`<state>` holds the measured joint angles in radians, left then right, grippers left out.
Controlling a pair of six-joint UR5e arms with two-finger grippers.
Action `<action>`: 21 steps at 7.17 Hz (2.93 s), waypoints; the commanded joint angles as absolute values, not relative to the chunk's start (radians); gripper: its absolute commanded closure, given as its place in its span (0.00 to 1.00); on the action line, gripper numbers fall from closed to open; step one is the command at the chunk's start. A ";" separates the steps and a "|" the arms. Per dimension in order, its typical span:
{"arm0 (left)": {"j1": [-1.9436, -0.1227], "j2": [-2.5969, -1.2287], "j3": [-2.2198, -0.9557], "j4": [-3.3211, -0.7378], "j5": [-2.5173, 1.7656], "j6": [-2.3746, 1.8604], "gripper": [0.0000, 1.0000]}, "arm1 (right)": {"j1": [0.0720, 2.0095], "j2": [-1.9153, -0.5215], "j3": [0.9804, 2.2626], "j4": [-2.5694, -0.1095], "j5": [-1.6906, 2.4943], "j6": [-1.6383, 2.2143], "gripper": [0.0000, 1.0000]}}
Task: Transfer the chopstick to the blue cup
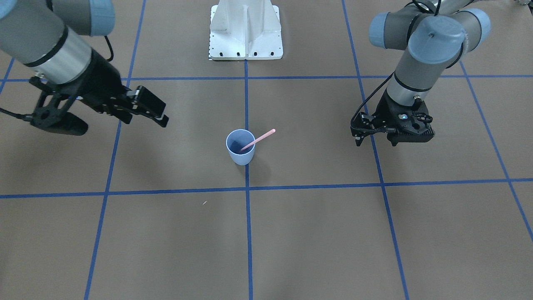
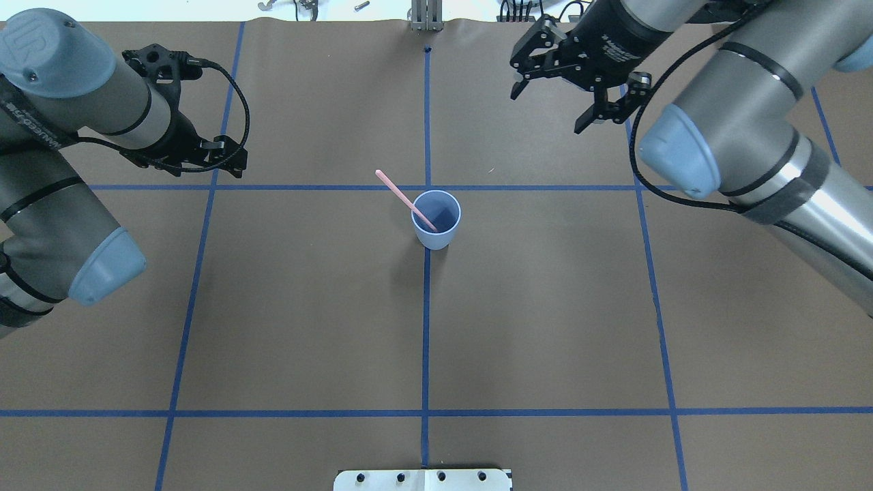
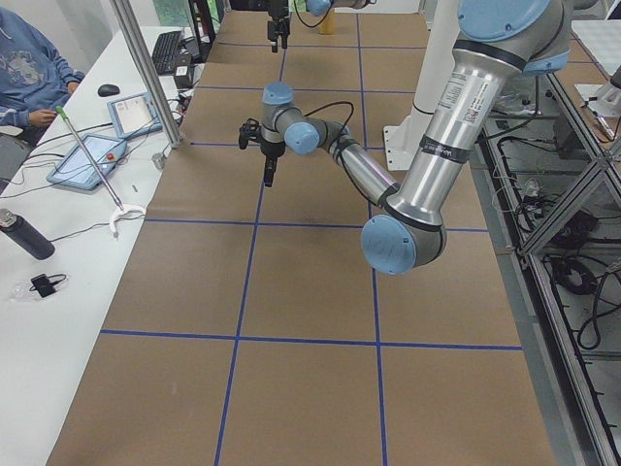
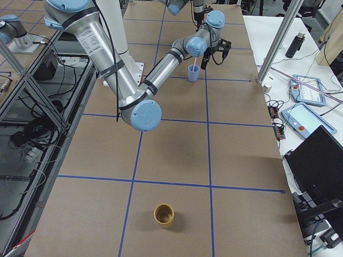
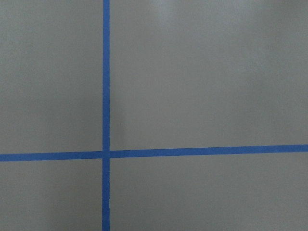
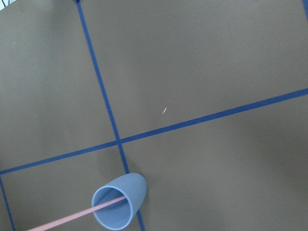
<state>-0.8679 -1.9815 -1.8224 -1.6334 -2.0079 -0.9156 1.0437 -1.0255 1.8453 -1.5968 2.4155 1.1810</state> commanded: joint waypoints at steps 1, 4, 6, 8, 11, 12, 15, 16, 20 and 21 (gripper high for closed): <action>-0.932 -1.977 -1.822 -1.625 -2.084 -0.834 0.02 | 1.152 -1.243 1.874 -1.595 2.416 0.847 0.00; -1.099 -1.866 -1.822 -1.620 -2.190 -0.569 0.02 | 1.334 -1.489 1.858 -1.594 2.401 0.380 0.00; -1.224 -1.797 -1.784 -1.617 -2.252 -0.329 0.02 | 1.370 -1.531 1.823 -1.594 2.341 0.223 0.00; -1.299 -1.766 -1.761 -1.620 -2.282 -0.293 0.02 | 1.368 -1.520 1.824 -1.594 2.319 0.232 0.00; -1.393 -1.753 -1.643 -1.614 -2.347 -0.031 0.02 | 1.368 -1.523 1.804 -1.594 2.321 0.221 0.00; -1.394 -1.717 -1.650 -1.618 -2.349 -0.029 0.02 | 1.368 -1.522 1.809 -1.594 2.322 0.233 0.00; -1.390 -1.697 -1.683 -1.634 -2.349 -0.072 0.02 | 1.368 -1.523 1.805 -1.594 2.324 0.236 0.00; -1.390 -1.700 -1.683 -1.634 -2.349 -0.072 0.02 | 1.368 -1.523 1.807 -1.594 2.324 0.236 0.00; -1.388 -1.697 -1.723 -1.631 -2.413 -0.139 0.02 | 1.368 -1.520 1.805 -1.594 2.324 0.239 0.00; -1.388 -1.698 -1.730 -1.632 -2.413 -0.178 0.02 | 1.368 -1.522 1.804 -1.594 2.324 0.239 0.00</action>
